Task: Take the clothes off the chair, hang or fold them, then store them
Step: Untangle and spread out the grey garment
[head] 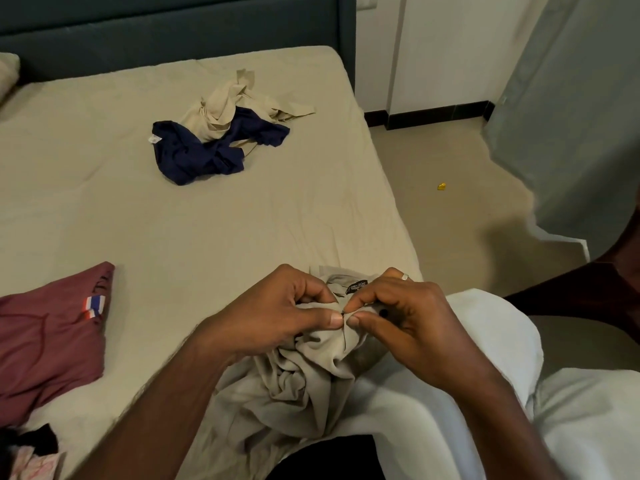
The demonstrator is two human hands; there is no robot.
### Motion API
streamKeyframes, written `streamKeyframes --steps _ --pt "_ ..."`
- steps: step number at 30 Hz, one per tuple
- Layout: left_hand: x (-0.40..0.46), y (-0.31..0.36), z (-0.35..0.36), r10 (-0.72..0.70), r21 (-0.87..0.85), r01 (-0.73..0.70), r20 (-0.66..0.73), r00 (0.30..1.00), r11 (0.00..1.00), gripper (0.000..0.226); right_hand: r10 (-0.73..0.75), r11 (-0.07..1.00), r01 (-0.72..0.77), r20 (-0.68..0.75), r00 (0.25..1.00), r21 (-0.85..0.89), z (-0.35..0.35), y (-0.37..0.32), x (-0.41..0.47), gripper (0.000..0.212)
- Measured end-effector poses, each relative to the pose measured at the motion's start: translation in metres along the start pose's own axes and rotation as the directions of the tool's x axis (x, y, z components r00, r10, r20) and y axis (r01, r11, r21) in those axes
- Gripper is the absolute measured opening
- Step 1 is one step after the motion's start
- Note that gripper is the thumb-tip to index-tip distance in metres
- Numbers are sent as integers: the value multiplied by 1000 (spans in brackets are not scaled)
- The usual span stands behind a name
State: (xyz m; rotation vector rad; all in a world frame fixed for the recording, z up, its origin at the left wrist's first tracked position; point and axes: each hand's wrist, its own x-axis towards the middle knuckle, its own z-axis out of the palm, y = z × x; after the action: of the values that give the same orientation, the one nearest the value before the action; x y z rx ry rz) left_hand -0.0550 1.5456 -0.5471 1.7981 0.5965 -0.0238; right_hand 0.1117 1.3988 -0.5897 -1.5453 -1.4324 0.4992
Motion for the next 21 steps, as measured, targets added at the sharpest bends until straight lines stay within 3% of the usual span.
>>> streamKeyframes --steps 5,8,11,18,21 --pt "2 -2 1 -41 48 41 15 999 998 14 25 998 -23 41 999 -56 2 4 -1 11" --pt "6 -2 7 -48 141 54 -43 998 989 15 45 993 -38 66 997 -109 5 4 0 11" --pt "8 -3 10 -47 129 59 -94 995 990 15 61 992 -56 43 997 -115 5 4 0 7" --pt "8 -9 23 64 175 -34 -169 984 984 19 121 983 -121 -7 993 -138 7 9 -1 9" --pt "8 -9 24 120 218 -86 -150 981 972 19 140 989 -140 3 990 -56 4 12 -2 13"
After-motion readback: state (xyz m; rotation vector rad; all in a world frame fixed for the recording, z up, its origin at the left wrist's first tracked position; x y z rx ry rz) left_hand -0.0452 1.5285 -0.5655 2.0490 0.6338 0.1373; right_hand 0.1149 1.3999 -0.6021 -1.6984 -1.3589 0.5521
